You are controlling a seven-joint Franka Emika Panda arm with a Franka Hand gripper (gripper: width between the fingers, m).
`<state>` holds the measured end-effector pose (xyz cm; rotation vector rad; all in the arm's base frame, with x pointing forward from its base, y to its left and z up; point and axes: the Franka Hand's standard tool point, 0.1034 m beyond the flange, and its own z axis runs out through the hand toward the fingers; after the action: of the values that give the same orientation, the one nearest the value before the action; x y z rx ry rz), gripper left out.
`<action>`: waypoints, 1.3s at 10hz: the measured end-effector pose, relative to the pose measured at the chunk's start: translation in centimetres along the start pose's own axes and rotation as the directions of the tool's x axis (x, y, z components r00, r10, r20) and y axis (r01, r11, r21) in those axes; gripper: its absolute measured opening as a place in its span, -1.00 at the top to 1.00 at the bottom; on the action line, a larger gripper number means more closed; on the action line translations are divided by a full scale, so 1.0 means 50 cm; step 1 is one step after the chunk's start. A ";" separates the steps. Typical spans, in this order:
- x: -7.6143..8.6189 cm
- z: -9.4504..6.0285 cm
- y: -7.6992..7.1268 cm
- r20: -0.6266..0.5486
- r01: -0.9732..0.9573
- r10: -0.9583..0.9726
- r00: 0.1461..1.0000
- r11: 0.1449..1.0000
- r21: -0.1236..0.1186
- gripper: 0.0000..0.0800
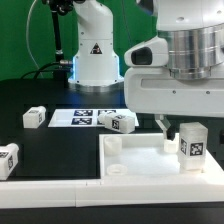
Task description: Assemble one leg
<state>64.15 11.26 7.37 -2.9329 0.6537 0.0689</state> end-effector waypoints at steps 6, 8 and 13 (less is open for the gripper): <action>0.002 0.000 0.004 0.000 0.363 -0.364 0.932 0.931 -0.023 -0.30; 0.002 0.000 0.004 -0.002 0.277 -0.277 0.961 0.960 -0.023 0.28; -0.004 0.000 -0.001 -0.019 -0.373 0.373 0.928 0.928 -0.023 0.28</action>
Offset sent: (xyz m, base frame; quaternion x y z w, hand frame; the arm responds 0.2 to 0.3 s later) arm 0.0078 -0.0053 0.0014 -0.0332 0.0095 -0.3395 0.9400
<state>64.00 11.37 7.41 -2.7916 1.2138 0.0956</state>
